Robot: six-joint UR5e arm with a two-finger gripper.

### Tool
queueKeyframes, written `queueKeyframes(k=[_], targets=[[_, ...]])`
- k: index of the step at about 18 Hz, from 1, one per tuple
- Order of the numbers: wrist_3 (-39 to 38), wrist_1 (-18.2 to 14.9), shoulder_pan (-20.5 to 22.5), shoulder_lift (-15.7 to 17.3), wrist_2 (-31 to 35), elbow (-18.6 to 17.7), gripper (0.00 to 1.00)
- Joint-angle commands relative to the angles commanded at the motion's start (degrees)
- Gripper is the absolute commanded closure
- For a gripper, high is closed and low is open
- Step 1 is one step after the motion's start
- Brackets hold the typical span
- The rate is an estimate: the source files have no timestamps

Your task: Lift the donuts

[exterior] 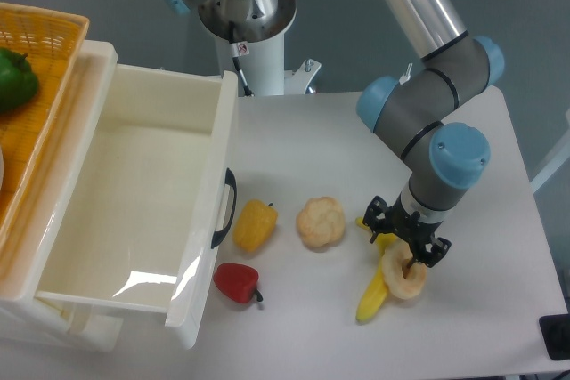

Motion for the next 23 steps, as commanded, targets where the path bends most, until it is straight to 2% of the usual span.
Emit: queueKeyframes(k=[2,3,4,6,13,17,18,19,23], targets=[[0.00,0.00,0.00,0.09,0.00,0.00,0.63],[0.00,0.00,0.00,0.17,0.00,0.17,0.78],[0.00,0.00,0.00,0.18,0.09,0.26,0.87],[0.00,0.00,0.00,0.26,0.44,0.79,0.98],[0.35,-0.18,0.00,0.35,3.42,3.16,1.00],[3.59,-0.79,-0.53,0.18,6.05,5.35,1.00],[4.30,-1.57,-0.53,0.09,7.54,6.41,1.00],[8.92,-6.19,-0.53,-0.09,7.99,9.03,1.00],[10.90,-8.87,-0.53,0.18,8.53,12.03,1.00]])
